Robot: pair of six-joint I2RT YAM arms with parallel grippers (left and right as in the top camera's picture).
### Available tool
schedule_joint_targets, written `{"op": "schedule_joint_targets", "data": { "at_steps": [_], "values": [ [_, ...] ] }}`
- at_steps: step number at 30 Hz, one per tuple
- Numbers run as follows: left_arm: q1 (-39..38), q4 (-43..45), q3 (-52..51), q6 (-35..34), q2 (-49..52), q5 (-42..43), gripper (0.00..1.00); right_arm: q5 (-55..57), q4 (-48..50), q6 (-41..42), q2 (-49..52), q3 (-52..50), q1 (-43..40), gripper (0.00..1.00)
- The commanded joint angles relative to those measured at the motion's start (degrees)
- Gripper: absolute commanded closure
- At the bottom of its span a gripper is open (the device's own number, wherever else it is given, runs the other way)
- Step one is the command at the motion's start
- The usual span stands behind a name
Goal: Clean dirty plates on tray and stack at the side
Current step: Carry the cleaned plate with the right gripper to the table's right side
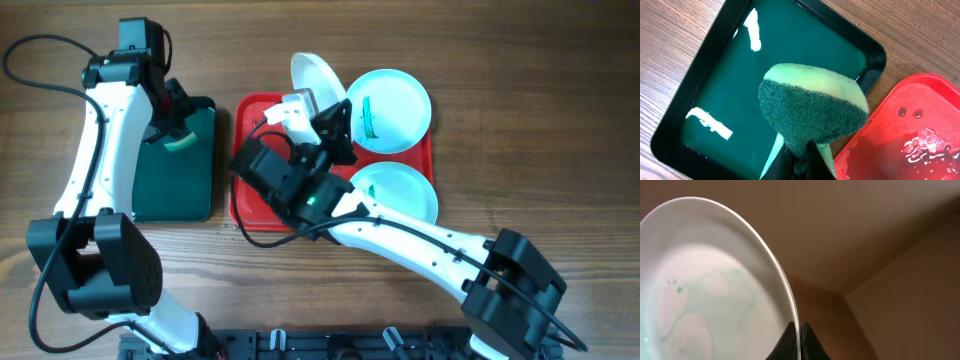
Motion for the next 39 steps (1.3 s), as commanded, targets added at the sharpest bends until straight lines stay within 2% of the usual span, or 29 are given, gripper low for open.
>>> {"op": "schedule_joint_targets", "data": {
  "at_steps": [1, 5, 12, 14, 16, 17, 19, 21, 23, 25, 26, 27, 32, 35, 39],
  "values": [
    [0.1, -0.1, -0.3, -0.5, 0.4, 0.5, 0.96, 4.1, 4.9, -9.2, -1.0, 1.0, 0.6, 0.96],
    [0.1, -0.1, -0.3, -0.3, 0.4, 0.5, 0.96, 4.1, 10.4, -15.4, -1.0, 1.0, 0.9, 0.96],
    [0.1, -0.1, -0.3, -0.3, 0.4, 0.5, 0.96, 2.7, 10.2, -13.2, -1.0, 0.4, 0.9, 0.96],
    [0.1, -0.1, -0.3, -0.3, 0.4, 0.5, 0.96, -4.2, 8.0, -12.9, -1.0, -1.1, 0.9, 0.96],
    [0.1, -0.1, -0.3, -0.3, 0.4, 0.5, 0.96, -12.3, 0.4, -7.3, -1.0, -1.3, 0.9, 0.96],
    [0.1, -0.1, -0.3, -0.3, 0.4, 0.5, 0.96, -22.7, -7.3, -0.5, -1.0, -1.3, 0.9, 0.96],
    [0.1, -0.2, -0.3, -0.3, 0.4, 0.5, 0.96, -38.3, -15.3, 11.3, -1.5, -1.3, -0.4, 0.96],
    [0.1, -0.5, -0.3, -0.3, 0.4, 0.5, 0.96, -53.5, -17.3, 14.7, -4.7, -1.3, -3.8, 0.96],
    [0.1, -0.5, -0.3, -0.3, 0.4, 0.5, 0.96, -67.7, -17.0, 14.7, -8.9, -1.3, -9.7, 0.96],
    [0.1, -0.5, -0.3, -0.3, 0.4, 0.5, 0.96, -83.9, -17.2, 13.8, -13.6, -1.3, -19.4, 0.96],
    [0.1, -0.5, -0.3, -0.3, 0.4, 0.5, 0.96, -92.8, -18.4, 14.0, -15.9, -1.3, -27.6, 0.96],
    [0.1, -0.5, -0.3, -0.3, 0.4, 0.5, 0.96, -94.9, -19.6, 14.7, -16.4, -1.3, -31.8, 0.96],
    [0.1, -0.5, -0.3, -0.3, 0.4, 0.5, 0.96, -91.4, -27.0, 15.8, -15.4, -1.4, -52.3, 0.96],
    [0.1, -0.4, -0.3, -0.3, 0.4, 0.5, 0.96, -86.5, -26.8, 15.8, -13.6, -3.1, -64.3, 0.96],
    [0.1, -0.4, -0.3, -0.3, 0.4, 0.5, 0.96, -84.1, -22.5, 15.1, -11.2, -9.9, -75.5, 0.96]
  ]
}}
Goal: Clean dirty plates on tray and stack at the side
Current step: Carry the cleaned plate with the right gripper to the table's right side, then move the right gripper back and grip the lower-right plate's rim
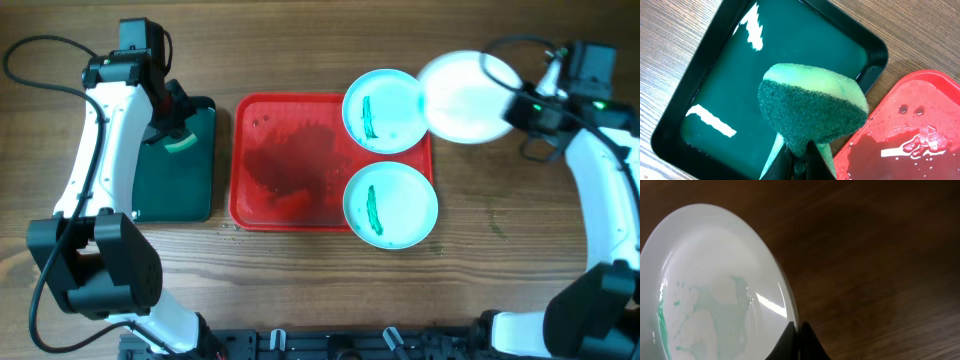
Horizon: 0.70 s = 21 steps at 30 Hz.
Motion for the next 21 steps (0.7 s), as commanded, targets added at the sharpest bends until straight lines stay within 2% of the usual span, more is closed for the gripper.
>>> {"op": "schedule_joint_targets", "data": {
  "at_steps": [1, 8, 9, 10, 13, 17, 19, 21],
  "values": [
    [0.1, 0.2, -0.3, -0.3, 0.4, 0.3, 0.96, 1.8, 2.9, -0.2, 2.7, -5.7, -5.4, 0.96],
    [0.1, 0.2, -0.3, -0.3, 0.4, 0.3, 0.96, 1.9, 15.2, 1.3, 3.8, -18.1, -6.7, 0.94],
    [0.1, 0.2, -0.3, -0.3, 0.4, 0.3, 0.96, 2.0, 15.5, 1.6, 3.8, -18.8, -6.7, 0.69],
    [0.1, 0.2, -0.3, -0.3, 0.4, 0.3, 0.96, 2.0, 15.4, 1.9, 3.8, -19.1, -6.7, 0.57],
    [0.1, 0.2, -0.3, -0.3, 0.4, 0.3, 0.96, -1.3, 12.3, 1.3, 3.5, -18.1, -6.7, 0.54],
    [0.1, 0.2, -0.3, -0.3, 0.4, 0.3, 0.96, -13.0, 1.4, -1.4, 0.4, -13.2, -5.9, 0.55],
    [0.1, 0.2, -0.3, -0.3, 0.4, 0.3, 0.96, -17.9, -1.9, -3.4, -2.4, -12.9, -3.6, 0.54],
    [0.1, 0.2, -0.3, -0.3, 0.4, 0.3, 0.96, -18.0, -5.4, -4.2, -3.4, -13.0, -0.2, 0.54]
  ]
}}
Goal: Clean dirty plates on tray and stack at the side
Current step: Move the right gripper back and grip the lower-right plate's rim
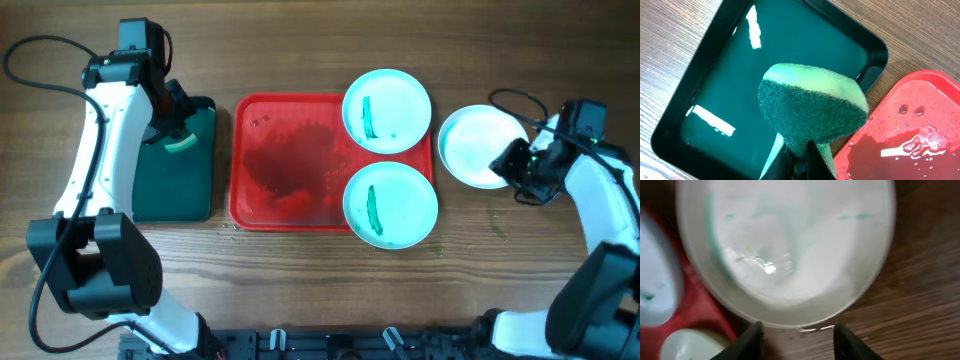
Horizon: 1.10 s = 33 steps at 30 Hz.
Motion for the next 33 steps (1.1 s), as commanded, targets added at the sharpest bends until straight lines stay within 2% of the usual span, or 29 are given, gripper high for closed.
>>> {"op": "schedule_joint_targets", "data": {
  "at_steps": [1, 6, 10, 17, 20, 22, 26, 30, 33],
  "values": [
    [0.1, 0.2, -0.3, -0.3, 0.4, 0.3, 0.96, -5.4, -4.6, -3.5, -2.6, 1.2, 6.0, 0.54],
    [0.1, 0.2, -0.3, -0.3, 0.4, 0.3, 0.96, -3.3, -5.6, -3.5, -1.8, -2.7, 14.8, 0.55],
    [0.1, 0.2, -0.3, -0.3, 0.4, 0.3, 0.96, -2.4, -3.8, -2.8, -0.7, -6.0, 18.1, 0.66],
    [0.1, 0.2, -0.3, -0.3, 0.4, 0.3, 0.96, -2.1, 1.8, -1.5, -0.7, -12.3, 20.7, 0.73],
    [0.1, 0.2, -0.3, -0.3, 0.4, 0.3, 0.96, -1.9, 2.9, -1.1, -0.7, -13.5, 20.7, 0.8],
    [0.1, 0.1, -0.3, -0.3, 0.4, 0.3, 0.96, -2.0, 2.8, -1.1, -0.7, -13.6, 20.7, 0.95],
    [0.1, 0.1, -0.3, -0.3, 0.4, 0.3, 0.96, -2.0, 1.0, -1.1, -0.9, -13.0, 20.7, 0.96],
    [0.1, 0.1, -0.3, -0.3, 0.4, 0.3, 0.96, -2.7, -5.9, -1.1, -3.2, -8.3, 21.1, 0.96],
    [0.1, 0.1, -0.3, -0.3, 0.4, 0.3, 0.96, -2.6, -5.6, 4.3, -6.6, -2.9, 25.6, 0.96]
  ]
}}
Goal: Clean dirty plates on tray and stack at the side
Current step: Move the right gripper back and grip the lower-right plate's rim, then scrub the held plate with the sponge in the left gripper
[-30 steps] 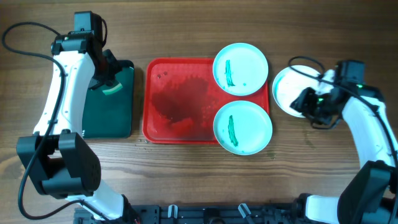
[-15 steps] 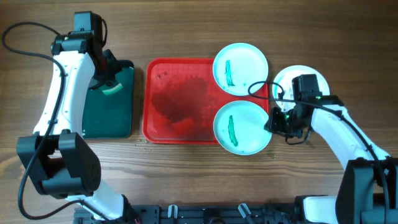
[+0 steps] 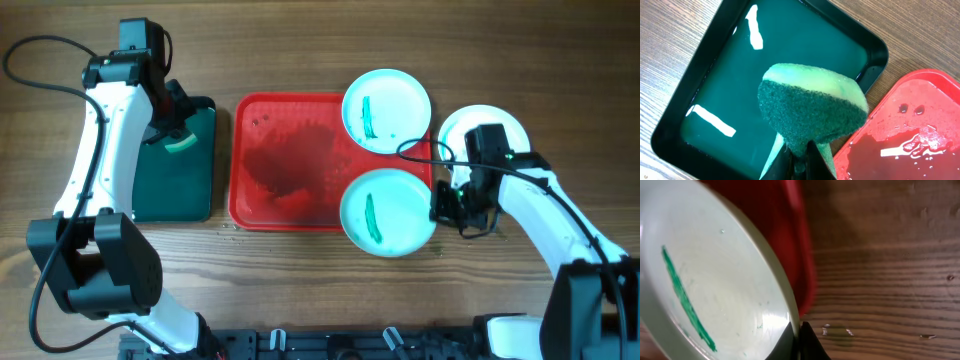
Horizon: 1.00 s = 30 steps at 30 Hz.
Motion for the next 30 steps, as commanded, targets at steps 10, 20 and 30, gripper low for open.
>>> {"op": "schedule_joint_targets", "data": {
  "at_steps": [10, 20, 30],
  "values": [
    [0.0, 0.1, -0.3, -0.3, 0.4, 0.3, 0.96, 18.7, 29.5, 30.0, 5.6, 8.1, 28.2, 0.96],
    [0.0, 0.9, -0.3, 2.6, 0.3, 1.2, 0.96, 10.8, 30.2, 27.5, 20.5, 14.9, 30.1, 0.79],
    [-3.1, 4.4, 0.1, 15.2, -3.6, 17.8, 0.96, 3.6, 18.2, 7.4, 22.8, 26.7, 23.9, 0.67]
  ]
}}
